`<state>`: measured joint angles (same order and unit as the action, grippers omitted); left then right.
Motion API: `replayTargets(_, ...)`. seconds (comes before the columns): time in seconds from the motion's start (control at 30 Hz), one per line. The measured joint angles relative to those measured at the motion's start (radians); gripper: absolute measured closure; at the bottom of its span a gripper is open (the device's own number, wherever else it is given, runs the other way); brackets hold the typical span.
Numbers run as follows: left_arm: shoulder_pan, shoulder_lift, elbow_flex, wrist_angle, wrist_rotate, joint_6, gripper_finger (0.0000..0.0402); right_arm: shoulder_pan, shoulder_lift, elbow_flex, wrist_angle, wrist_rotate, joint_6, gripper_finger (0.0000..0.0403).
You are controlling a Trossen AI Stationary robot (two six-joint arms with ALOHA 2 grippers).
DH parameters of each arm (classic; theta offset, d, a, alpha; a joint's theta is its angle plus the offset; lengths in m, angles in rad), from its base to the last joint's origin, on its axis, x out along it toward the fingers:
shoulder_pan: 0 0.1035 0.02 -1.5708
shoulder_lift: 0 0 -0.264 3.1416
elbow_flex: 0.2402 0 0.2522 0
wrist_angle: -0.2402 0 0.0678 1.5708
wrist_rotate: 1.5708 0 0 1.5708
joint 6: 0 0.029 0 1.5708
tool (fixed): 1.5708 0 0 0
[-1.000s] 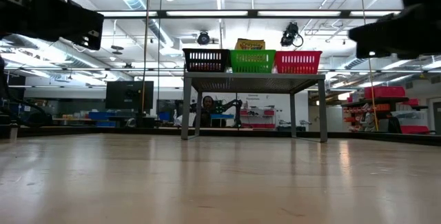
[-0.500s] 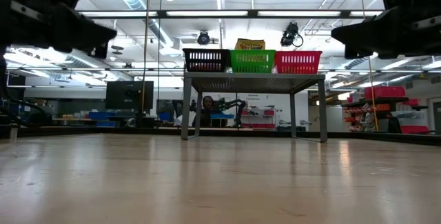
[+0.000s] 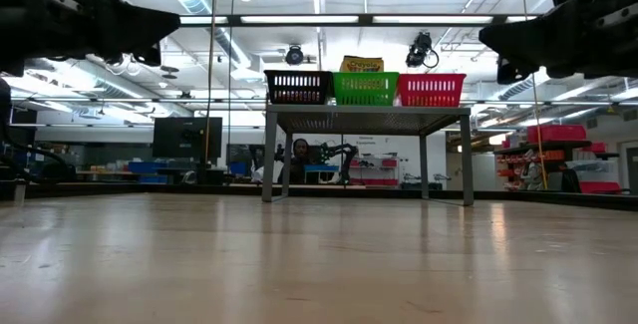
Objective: Pick & Place Office Desk Supplies
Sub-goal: Return to Home Position
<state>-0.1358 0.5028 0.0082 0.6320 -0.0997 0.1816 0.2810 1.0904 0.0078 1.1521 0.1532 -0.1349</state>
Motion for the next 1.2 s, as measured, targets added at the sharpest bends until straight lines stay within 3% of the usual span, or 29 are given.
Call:
replayTargets(0.17, -0.001, -0.157, 0.000, -0.164, 0.015, 0.023, 0.0401, 0.001, 0.000, 0.000, 0.004, 0.000, 0.026, 0.0403)
replayTargets(0.4, -0.001, -0.491, -0.001, -0.456, -0.002, 0.024, 0.0401, 0.003, 0.000, 0.000, -0.001, 0.000, 0.041, 0.0403)
replayTargets(0.5, -0.001, -0.500, 0.003, -0.529, -0.030, 0.013, 0.0401, 0.003, 0.000, 0.000, -0.005, 0.000, 0.037, 0.0403)
replayTargets(0.77, -0.002, -0.501, 0.000, -0.531, -0.031, -0.018, 0.0401, 0.010, -0.003, 0.000, 0.093, -0.003, -0.015, 0.0403)
replayTargets(0.9, -0.002, -0.501, 0.000, -0.525, -0.030, -0.025, 0.0401, 0.042, -0.064, 0.000, 0.109, -0.002, -0.080, 0.0403)
replayTargets(1.03, -0.002, -0.501, 0.000, -0.526, -0.030, -0.026, 0.0401, 0.092, -0.172, 0.000, 0.012, 0.030, -0.126, 0.0403)
replayTargets(1.2, -0.002, -0.501, 0.000, -0.526, -0.029, -0.034, 0.0401, 0.169, -0.401, 0.000, -0.299, 0.134, -0.150, 0.0403)
